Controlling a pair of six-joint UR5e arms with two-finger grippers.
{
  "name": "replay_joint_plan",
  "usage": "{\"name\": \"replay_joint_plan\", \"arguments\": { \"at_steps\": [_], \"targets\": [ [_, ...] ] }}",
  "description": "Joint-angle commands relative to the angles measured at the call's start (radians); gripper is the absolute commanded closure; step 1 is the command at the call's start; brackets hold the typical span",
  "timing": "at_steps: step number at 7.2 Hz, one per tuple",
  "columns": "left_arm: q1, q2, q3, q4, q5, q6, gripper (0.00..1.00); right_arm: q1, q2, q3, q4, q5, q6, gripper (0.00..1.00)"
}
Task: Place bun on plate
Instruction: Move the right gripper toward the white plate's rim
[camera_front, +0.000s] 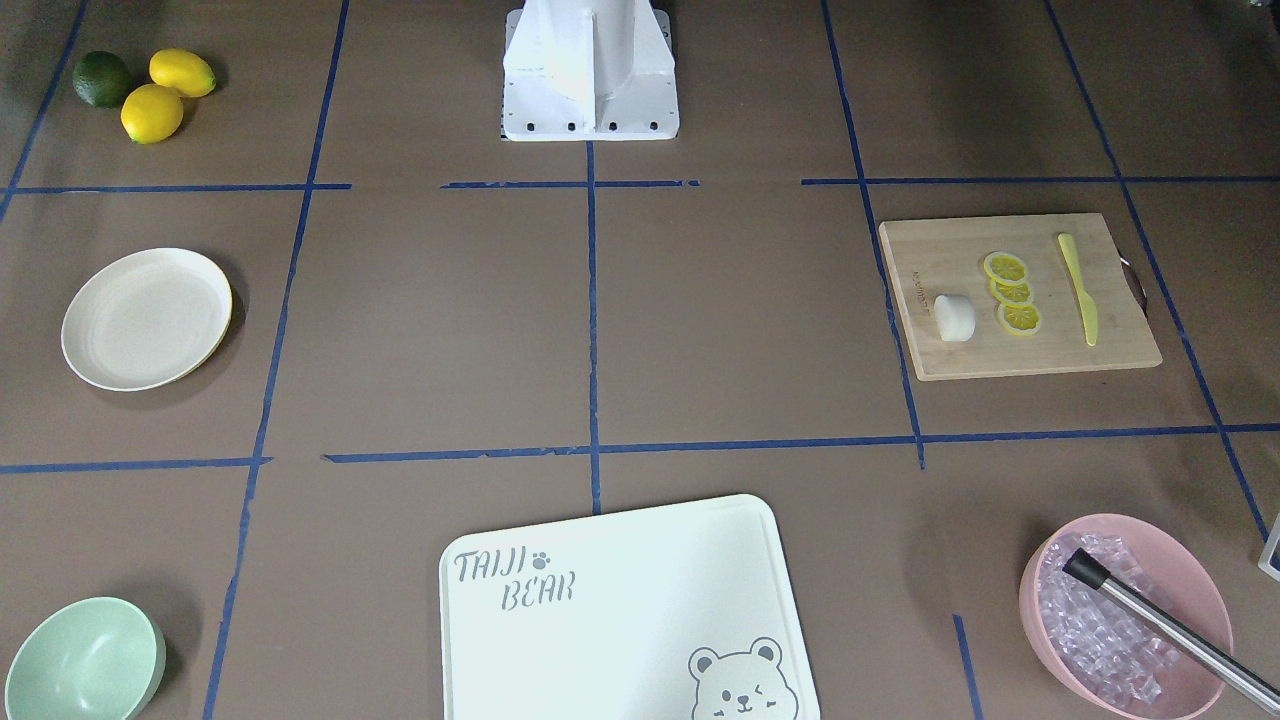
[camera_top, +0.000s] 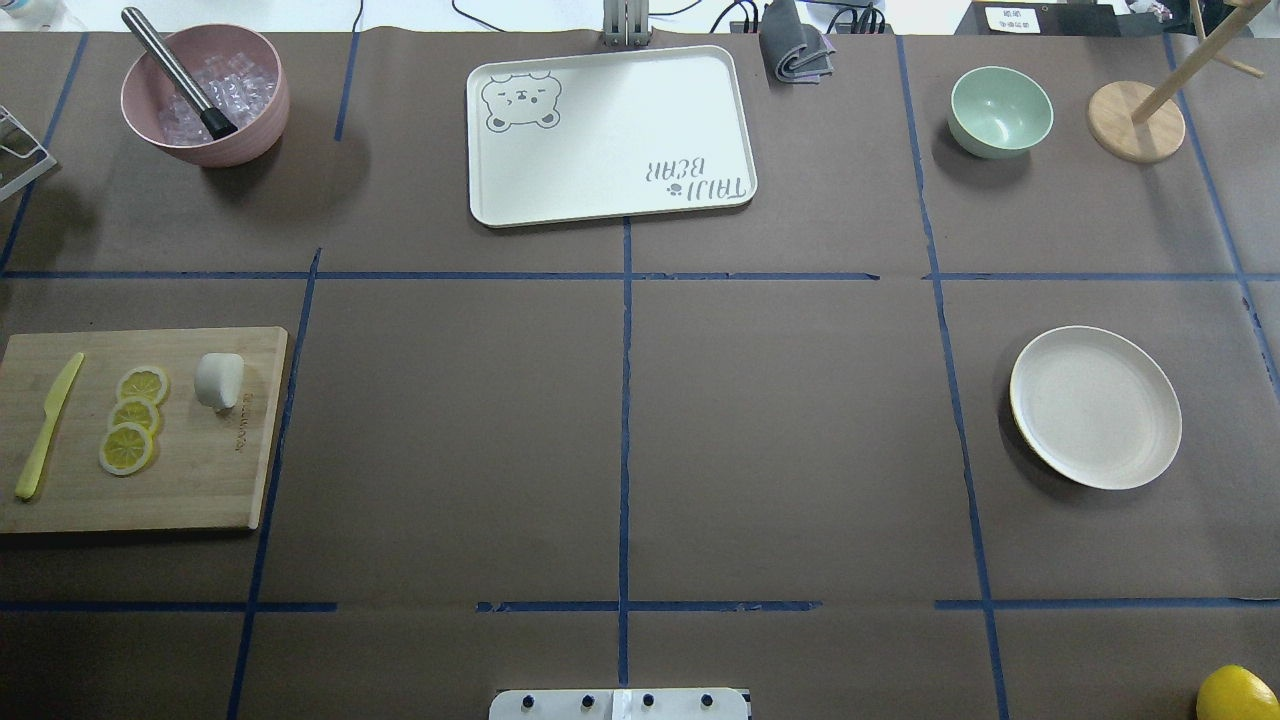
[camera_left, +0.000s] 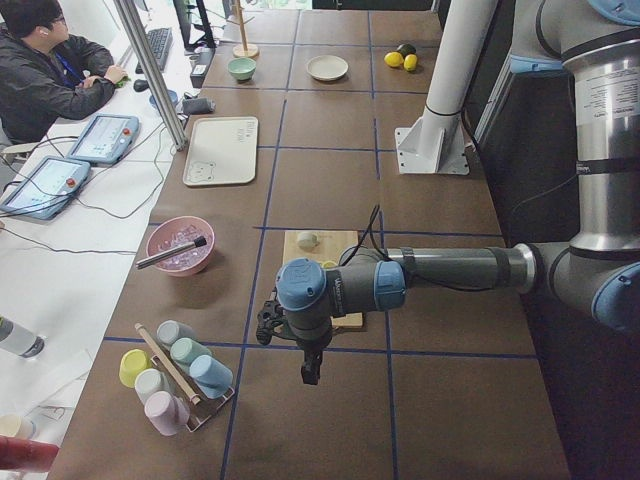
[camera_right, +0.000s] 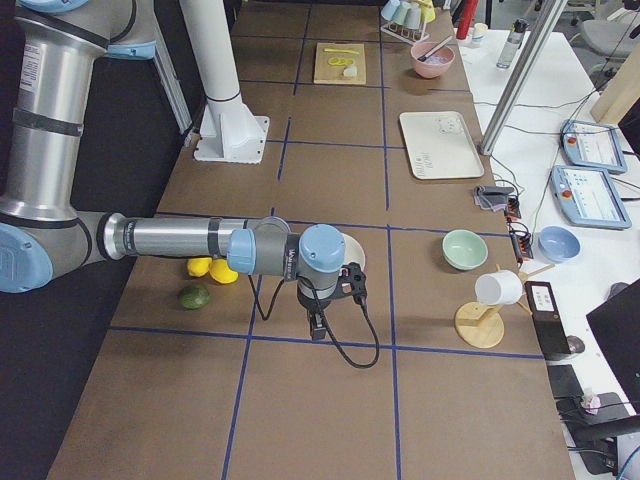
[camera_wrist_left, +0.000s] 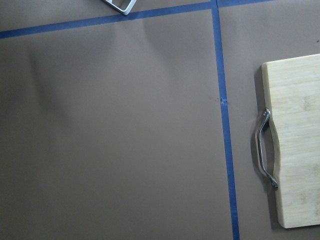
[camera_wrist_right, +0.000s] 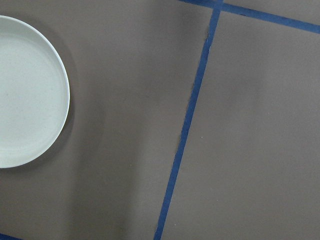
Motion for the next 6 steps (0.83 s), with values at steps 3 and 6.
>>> {"name": "replay_joint_plan", "arguments": {
  "at_steps": [3,6],
  "targets": [
    [0.002,0.009,0.001,-0.009,-0.003,0.002,0.00,-0.082,0.017,-0.008,0.035,0.097,0.057,0.00],
    [0.002,0.011,0.001,-0.006,-0.003,0.002,0.00,-0.309,0.017,-0.092,0.524,0.031,0.595,0.03]
  ]
}}
